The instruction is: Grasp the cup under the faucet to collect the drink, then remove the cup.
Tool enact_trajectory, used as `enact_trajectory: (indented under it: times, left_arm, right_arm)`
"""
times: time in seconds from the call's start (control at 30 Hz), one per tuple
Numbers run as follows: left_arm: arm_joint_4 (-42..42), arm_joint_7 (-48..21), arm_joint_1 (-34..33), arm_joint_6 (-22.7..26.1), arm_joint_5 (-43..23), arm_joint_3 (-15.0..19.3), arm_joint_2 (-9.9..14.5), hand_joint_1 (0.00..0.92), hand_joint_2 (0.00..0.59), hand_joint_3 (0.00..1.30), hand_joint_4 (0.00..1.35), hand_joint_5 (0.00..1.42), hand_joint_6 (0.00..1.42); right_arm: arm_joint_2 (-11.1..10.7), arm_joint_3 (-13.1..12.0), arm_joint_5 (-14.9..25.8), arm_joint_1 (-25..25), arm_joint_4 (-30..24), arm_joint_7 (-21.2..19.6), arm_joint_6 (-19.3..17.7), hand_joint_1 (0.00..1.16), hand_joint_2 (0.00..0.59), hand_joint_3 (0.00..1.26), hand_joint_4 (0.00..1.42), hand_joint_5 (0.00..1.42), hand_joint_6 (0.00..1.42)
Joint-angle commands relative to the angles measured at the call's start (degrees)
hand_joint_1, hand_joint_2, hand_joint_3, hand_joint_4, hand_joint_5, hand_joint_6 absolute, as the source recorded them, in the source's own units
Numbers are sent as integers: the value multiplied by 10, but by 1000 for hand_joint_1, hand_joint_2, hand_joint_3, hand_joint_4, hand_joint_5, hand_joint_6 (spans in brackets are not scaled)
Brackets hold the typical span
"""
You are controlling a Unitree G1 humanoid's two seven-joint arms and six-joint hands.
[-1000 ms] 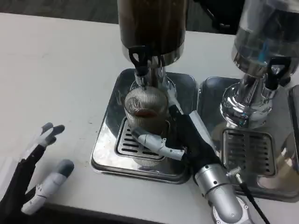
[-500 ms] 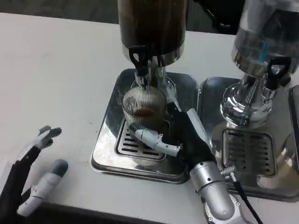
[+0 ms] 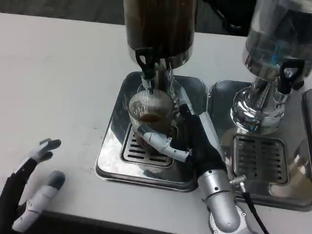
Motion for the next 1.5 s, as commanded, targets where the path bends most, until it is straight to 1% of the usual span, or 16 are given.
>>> enact_trajectory:
  times: [0.03,0.2,0.33,0.47,0.67,0.8,1.03,1.3,1.43,1.5]
  left_arm:
    - [-16,-12,11,8,-9,3,13,0,145,228,101,179,25]
    - [-28,-17,19,14,-15,5,13,0,148,228,106,185,25]
    - [-34,-19,24,19,-17,5,12,0,149,228,109,188,25]
    - [-43,-17,32,23,-18,7,9,0,149,236,120,190,34]
    - [-51,-15,41,28,-21,11,7,0,149,237,123,190,37]
    - [-52,-15,44,28,-23,11,8,0,150,237,124,190,38]
    - [-55,-15,46,29,-22,10,6,0,150,237,131,198,39]
    - [-55,-13,53,28,-25,14,6,0,150,237,134,204,40]
    - [-57,-12,57,27,-25,16,5,0,150,241,137,204,40]
    - [-58,-13,57,27,-25,17,4,0,150,243,140,205,40]
  right_arm:
    - [42,11,0,11,-3,-16,0,726,191,0,0,0,0]
    - [45,20,2,13,-3,-19,0,726,191,0,0,0,0]
    - [44,31,5,14,-1,-6,-4,726,191,0,0,0,0]
    - [45,40,4,18,-4,-3,-5,733,188,0,0,0,0]
    - [54,38,14,13,11,-9,-2,746,186,0,0,0,12]
    - [59,42,9,5,19,-24,2,761,183,0,0,0,38]
    - [59,42,15,-5,29,-35,7,773,181,0,0,0,68]
    - [68,54,15,-12,40,-39,6,792,176,0,0,1,107]
    - [70,55,18,-16,46,-39,1,797,176,0,0,31,131]
    - [68,58,17,-18,45,-37,-3,798,176,0,25,68,157]
